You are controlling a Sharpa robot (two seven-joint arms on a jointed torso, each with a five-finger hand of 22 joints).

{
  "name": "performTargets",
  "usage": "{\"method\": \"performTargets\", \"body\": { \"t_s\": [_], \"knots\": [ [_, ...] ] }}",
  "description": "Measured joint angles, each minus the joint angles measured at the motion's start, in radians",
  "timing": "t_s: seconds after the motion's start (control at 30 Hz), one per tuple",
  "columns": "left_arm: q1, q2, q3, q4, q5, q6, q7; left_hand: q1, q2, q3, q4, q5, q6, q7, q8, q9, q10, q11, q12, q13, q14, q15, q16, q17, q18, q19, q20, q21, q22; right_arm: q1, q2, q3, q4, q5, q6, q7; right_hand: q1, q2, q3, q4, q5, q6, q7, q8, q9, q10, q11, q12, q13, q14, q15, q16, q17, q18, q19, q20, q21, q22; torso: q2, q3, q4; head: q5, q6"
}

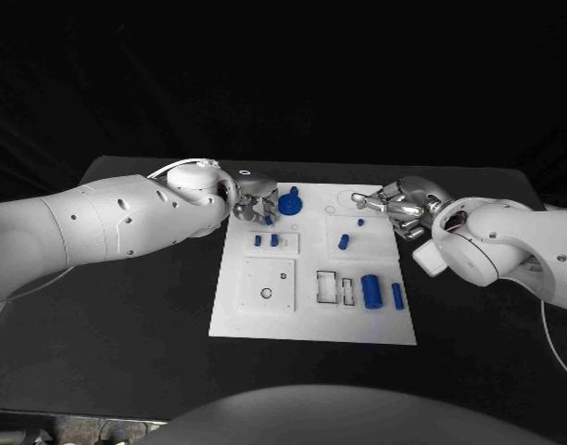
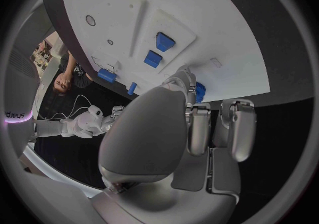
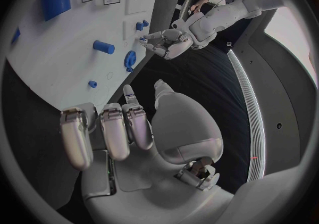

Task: Assemble the parts on the task board

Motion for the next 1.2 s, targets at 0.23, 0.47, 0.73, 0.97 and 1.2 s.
{"method": "performTargets", "body": {
  "t_s": [0.23,0.47,0.73,0.97,1.2],
  "knots": [
    [0.0,0.001,0.0,-0.002,0.0,0.003,0.001,0.0,0.0,0.0,0.0,0.0,-0.004,0.003,0.0,0.0,0.0,0.0,0.0,0.0,0.0,0.0,0.0,0.0,0.0,0.0,0.0,0.0,0.0,0.0,0.001,0.0,0.0,0.0,0.0,0.0,0.0,0.0,0.0,0.0,0.0,0.0,0.0,0.0,0.0,0.0,0.0,0.0,0.0,0.0,0.0,0.0,0.0,0.0,0.0,0.0,0.0,0.0,-0.001,0.0003,0.0,-0.001,-0.001],
    [0.0,0.005,0.0,-0.007,0.0,0.006,0.003,0.0,0.0,0.0,0.0,0.0,-0.004,0.003,0.0,0.0,0.0,0.0,0.0,-0.001,0.0,0.0,0.0,0.001,0.0,0.0,0.0,0.0,0.0,0.0,0.001,0.0,0.0,0.0,0.001,-0.001,0.0,0.0,-0.006,0.0,0.0,0.0,0.0,0.0,0.001,0.0,0.0,0.0,0.0,0.0,0.0,0.0,0.0,0.0,0.0,0.0,0.0,0.0,-0.001,0.0004,-0.0003,-0.001,0.001],
    [0.001,0.012,0.001,-0.014,0.0,0.014,0.006,0.0,0.0,0.003,0.003,0.0,-0.005,0.002,0.0,-0.001,-0.005,0.002,0.0,0.0,0.0,0.0,0.0,0.001,0.0,0.0,0.0,0.0,0.0,0.0,0.001,0.0,0.0,0.0,0.001,-0.001,0.0,0.0,-0.006,0.0,0.0,0.0,0.0,0.0,0.001,0.0,0.0,0.0,0.0,0.0,0.0,0.0,0.0,0.0,0.0,0.0,0.0,0.0,-0.001,0.0003,0.0,-0.002,0.002],
    [0.001,0.014,0.002,-0.015,0.0,0.02,0.006,0.0,0.0,0.003,0.003,0.0,-0.009,-0.002,0.0,-0.002,-0.009,0.002,-0.001,0.0,0.0,0.0,0.0,0.001,0.0,0.0,0.0,0.0,0.0,0.0,0.001,0.0,0.0,0.0,0.001,-0.001,0.0,0.0,-0.006,0.0,0.0,0.0,0.0,0.0,0.001,0.0,0.0,0.0,0.001,0.0,0.0,0.0,0.0,0.0,0.0,0.0,0.0,0.0,-0.001,0.0003,0.0003,-0.002,0.002],
    [0.001,0.015,0.002,-0.014,0.0,0.026,0.006,-0.004,-0.004,0.003,0.003,0.0,-0.013,0.002,0.0,-0.002,-0.013,0.005,-0.002,0.0,0.0,0.0,0.0,0.001,0.0,0.0,0.0,0.0,0.0,0.0,0.001,0.0,0.0,0.0,0.001,-0.001,0.0,0.0,-0.006,0.0,0.0,0.0,0.0,0.0,0.001,0.0,0.0,0.0,0.001,0.0,0.0,0.0,0.0,0.0,0.0,0.0,0.0,0.0,0.0,0.0003,0.0006,-0.001,0.002]
  ]
}}
